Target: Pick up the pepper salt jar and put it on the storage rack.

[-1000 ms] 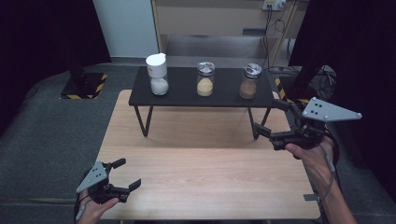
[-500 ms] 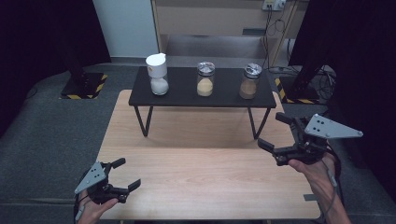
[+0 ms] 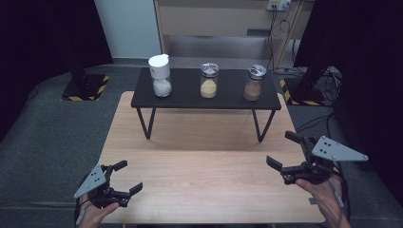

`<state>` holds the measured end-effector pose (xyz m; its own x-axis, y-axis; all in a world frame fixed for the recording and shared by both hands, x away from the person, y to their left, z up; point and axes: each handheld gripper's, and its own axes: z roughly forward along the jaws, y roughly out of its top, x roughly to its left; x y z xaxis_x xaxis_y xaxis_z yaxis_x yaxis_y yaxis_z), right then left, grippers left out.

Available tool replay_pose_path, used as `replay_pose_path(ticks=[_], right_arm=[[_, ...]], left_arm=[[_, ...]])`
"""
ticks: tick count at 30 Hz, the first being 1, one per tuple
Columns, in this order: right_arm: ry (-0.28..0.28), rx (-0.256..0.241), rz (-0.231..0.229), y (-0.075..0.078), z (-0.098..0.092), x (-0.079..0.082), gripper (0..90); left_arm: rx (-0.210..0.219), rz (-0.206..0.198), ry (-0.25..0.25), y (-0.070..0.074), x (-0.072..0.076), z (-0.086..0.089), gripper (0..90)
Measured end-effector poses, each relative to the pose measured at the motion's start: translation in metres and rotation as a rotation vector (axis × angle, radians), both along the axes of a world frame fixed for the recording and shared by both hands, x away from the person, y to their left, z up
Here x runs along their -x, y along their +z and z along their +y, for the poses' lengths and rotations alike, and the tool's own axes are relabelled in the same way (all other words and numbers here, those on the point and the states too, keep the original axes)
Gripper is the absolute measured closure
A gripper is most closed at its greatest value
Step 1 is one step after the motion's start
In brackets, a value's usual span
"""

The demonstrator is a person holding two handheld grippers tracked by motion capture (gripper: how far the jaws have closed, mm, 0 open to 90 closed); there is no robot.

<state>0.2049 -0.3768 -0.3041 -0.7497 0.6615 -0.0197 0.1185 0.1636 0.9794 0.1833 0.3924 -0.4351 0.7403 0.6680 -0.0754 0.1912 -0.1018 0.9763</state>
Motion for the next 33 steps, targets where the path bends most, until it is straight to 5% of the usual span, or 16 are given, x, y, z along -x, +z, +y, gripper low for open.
replay_pose_path(ticks=[33], right_arm=[[-0.108,-0.004,0.14,-0.08,-0.027,0.032,2.4]], left_arm=[[0.003,-0.003,0.011,0.0,0.001,0.0,0.0]])
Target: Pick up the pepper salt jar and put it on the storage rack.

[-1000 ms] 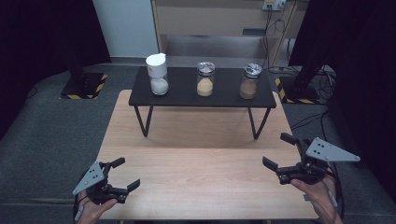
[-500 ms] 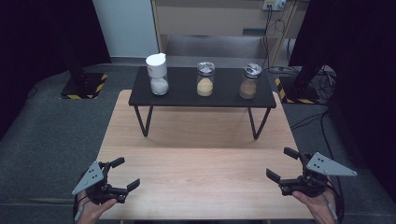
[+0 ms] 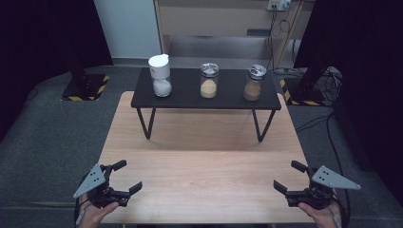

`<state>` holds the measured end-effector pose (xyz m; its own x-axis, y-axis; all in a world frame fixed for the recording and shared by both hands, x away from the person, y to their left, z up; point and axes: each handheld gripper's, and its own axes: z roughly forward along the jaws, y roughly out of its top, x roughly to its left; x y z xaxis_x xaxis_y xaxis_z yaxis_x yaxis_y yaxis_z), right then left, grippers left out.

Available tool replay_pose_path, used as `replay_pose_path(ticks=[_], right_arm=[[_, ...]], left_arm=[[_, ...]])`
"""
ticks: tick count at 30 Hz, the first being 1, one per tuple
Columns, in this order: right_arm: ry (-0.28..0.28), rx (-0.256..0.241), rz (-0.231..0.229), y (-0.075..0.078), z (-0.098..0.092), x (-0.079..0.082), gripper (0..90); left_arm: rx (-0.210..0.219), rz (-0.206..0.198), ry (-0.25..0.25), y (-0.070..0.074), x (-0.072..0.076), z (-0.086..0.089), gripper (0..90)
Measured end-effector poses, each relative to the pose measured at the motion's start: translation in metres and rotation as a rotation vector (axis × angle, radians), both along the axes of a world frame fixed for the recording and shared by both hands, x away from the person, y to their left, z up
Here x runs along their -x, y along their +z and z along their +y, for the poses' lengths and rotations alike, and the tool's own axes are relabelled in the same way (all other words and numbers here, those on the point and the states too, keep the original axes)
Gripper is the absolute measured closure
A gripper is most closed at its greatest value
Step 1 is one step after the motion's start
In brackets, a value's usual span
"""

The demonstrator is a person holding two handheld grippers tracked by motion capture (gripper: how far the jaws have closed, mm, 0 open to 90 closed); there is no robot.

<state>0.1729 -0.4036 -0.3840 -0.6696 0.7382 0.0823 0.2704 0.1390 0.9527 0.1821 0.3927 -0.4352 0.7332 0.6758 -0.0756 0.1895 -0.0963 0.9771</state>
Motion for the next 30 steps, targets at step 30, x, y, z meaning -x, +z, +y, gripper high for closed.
replay_pose_path(ticks=[30], right_arm=[[-0.045,-0.013,0.029,-0.025,-0.007,0.002,2.8]], left_arm=[[0.001,0.0,-0.003,0.0,0.0,0.0,0.0]])
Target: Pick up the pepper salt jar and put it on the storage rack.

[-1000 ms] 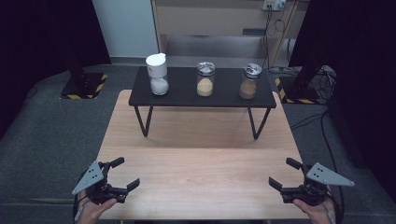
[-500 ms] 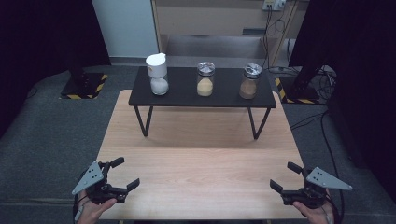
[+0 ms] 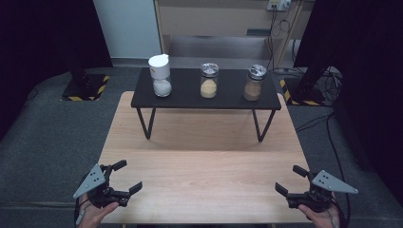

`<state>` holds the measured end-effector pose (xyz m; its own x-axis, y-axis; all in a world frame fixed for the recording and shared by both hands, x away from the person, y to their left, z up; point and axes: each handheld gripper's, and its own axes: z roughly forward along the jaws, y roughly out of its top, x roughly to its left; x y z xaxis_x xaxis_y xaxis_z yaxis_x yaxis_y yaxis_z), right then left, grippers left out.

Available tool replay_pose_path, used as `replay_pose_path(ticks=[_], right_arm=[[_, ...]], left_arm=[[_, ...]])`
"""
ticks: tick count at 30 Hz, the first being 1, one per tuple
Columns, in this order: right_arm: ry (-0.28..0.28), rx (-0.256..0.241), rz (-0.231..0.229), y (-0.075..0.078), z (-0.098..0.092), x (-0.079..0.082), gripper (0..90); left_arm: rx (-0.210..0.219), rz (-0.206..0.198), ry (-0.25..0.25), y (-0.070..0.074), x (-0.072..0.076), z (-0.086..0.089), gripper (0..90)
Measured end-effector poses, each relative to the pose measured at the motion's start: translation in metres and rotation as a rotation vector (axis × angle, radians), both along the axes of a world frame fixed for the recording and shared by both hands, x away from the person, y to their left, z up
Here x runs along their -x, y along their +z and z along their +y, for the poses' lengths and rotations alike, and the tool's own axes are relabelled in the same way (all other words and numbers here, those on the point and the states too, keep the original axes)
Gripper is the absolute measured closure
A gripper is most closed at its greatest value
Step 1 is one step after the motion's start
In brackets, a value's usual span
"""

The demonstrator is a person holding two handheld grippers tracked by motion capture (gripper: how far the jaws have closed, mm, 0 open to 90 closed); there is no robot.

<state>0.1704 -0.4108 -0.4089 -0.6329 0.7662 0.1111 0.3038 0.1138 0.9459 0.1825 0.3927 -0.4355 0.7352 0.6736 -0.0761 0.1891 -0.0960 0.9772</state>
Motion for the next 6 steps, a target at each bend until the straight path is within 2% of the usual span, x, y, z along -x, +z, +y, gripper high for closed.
replay_pose_path(ticks=[6], right_arm=[[-0.003,-0.002,0.002,-0.0004,-0.0003,-0.0002,2.8]], left_arm=[[0.001,0.0,0.0,-0.0003,-0.0002,0.0001,0.0]])
